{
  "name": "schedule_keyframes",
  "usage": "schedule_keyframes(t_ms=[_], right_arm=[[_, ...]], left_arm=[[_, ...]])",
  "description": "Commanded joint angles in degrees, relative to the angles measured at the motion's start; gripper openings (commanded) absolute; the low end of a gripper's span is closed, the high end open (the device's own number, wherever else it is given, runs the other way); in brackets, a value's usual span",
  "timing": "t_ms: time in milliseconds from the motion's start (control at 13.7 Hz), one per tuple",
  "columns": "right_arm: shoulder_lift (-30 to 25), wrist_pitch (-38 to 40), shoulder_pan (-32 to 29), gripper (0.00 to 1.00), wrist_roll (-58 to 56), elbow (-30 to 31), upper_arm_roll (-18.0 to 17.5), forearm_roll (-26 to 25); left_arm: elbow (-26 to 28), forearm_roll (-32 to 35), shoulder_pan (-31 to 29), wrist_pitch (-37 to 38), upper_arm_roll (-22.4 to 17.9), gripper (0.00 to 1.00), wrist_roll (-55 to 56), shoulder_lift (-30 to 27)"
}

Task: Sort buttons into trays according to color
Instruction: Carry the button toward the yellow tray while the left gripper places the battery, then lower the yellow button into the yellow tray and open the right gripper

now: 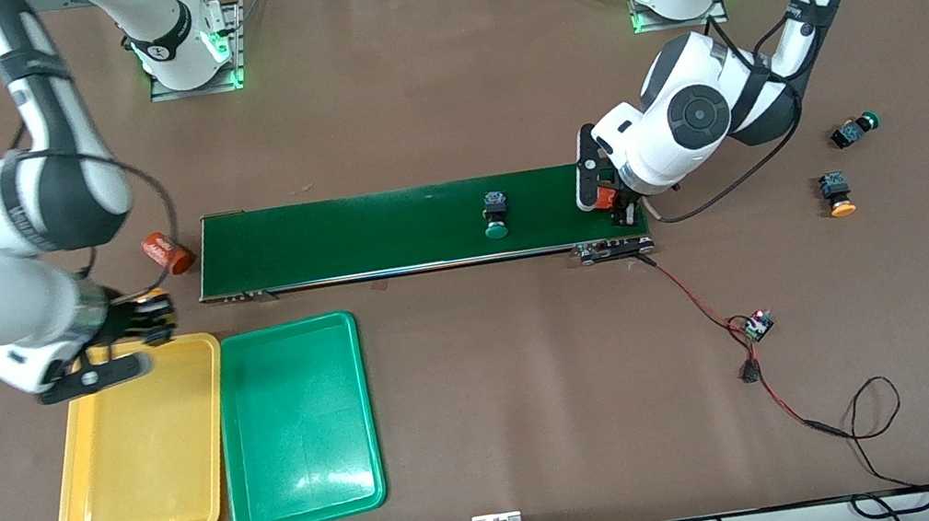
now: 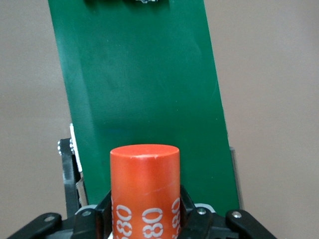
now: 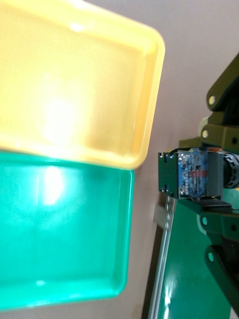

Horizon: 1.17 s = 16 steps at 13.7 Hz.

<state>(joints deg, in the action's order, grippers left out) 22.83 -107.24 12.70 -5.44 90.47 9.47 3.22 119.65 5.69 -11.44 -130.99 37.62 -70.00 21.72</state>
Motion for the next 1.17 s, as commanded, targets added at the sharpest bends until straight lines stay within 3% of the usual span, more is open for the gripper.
schedule_keyframes(t_ms=[0,292,584,1095], right_arm=[[0.45,-2.08,-3.02,0.0,0.61,0.76,-1.03,-1.02],[4.4,-11.47,-7.41,0.0,0.52,1.55,-1.12,-6.11],[11.34,-23.34,-9.62,0.0,0.87,1.47,-1.12,-6.39],[20.49,-42.07,-10.85,0.0,0.17,2.17,-1.2,-6.3]], left_arm=[[3.39,-0.41,-0.42,-3.91,0.18,0.0,-0.05,-1.6],[3.48,3.98,-0.33,-5.68,0.18,0.0,0.04,-0.89],[3.48,4.42,-0.25,-6.55,0.09,0.0,0.04,-0.19],[4.18,5.04,-0.07,-9.1,0.0,0.1,0.57,1.57]])
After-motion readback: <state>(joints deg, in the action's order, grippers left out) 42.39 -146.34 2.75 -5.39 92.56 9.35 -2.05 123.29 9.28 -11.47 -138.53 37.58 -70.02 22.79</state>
